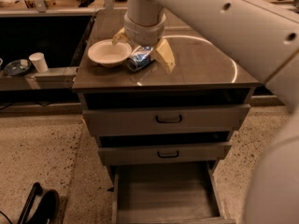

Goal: Place redbull can into bottom drawer

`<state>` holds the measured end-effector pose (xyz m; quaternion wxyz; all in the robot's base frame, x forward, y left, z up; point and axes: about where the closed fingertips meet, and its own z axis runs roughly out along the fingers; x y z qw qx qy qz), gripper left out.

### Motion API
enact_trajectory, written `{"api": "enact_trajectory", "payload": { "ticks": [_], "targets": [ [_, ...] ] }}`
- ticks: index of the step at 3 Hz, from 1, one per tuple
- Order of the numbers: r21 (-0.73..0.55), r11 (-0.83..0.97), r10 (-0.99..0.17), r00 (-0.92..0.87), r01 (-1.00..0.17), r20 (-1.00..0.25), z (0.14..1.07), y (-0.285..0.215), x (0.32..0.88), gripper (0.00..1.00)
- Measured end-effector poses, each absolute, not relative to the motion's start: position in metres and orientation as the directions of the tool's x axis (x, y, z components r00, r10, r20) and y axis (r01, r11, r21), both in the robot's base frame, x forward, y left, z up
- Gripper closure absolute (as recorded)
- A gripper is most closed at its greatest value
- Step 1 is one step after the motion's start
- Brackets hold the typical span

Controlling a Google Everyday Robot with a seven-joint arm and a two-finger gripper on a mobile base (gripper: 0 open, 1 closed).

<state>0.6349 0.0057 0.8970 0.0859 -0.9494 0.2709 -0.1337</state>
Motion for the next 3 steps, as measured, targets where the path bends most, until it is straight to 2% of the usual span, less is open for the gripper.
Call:
{"api": "enact_trajectory", "payload": {
  "ticks": [2, 3],
  "targets": [
    [-0.192, -0.765, -0.644, 0.714, -0.615, 0.275, 0.883, 0.019, 0.713, 0.0],
    [-0.175, -0.71, -0.702, 0.667, -0.682, 0.249, 0.875, -0.001, 0.737, 0.0]
  ]
}}
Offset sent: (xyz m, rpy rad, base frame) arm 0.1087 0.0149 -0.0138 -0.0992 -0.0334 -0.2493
